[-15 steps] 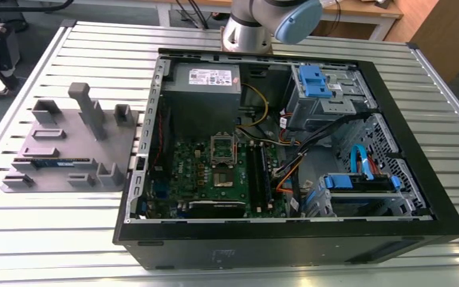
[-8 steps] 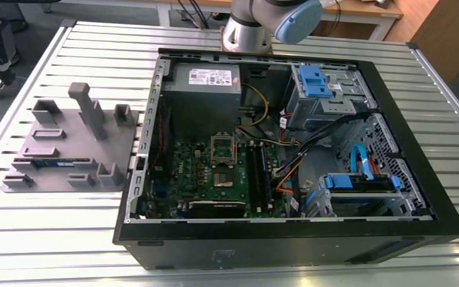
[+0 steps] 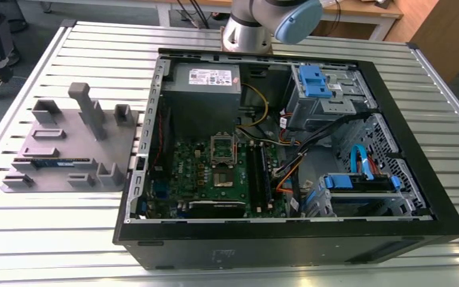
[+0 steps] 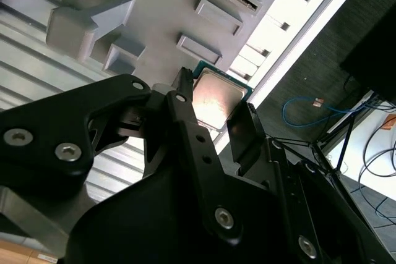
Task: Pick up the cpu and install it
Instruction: 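Pick up the cpu and move it towards the insertion slot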
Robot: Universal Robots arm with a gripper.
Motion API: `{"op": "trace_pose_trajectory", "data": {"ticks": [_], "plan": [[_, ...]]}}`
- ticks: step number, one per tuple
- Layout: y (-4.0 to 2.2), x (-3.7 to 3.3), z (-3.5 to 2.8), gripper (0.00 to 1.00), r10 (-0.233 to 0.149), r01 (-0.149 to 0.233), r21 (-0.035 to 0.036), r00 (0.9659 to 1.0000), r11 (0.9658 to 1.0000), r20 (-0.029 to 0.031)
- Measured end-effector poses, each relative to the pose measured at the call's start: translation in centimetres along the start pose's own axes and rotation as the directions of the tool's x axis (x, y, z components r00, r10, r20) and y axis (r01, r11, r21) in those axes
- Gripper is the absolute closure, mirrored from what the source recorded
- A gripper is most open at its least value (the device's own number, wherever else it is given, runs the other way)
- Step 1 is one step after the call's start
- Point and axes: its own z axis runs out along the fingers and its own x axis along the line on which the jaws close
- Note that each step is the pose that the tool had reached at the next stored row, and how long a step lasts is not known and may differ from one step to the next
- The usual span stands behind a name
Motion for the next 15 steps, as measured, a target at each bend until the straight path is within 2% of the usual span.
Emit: {"op": "trace_pose_trajectory", "data": {"ticks": [7,15], "plan": [[0.0,-0.12,-0.03,0.53,0.0,0.0,0.0001,1.0,1.0,-0.0003],[-0.01,-1.01,0.01,0.53,0.0,0.0,0.0,1.0,1.0,-0.0002]]}}
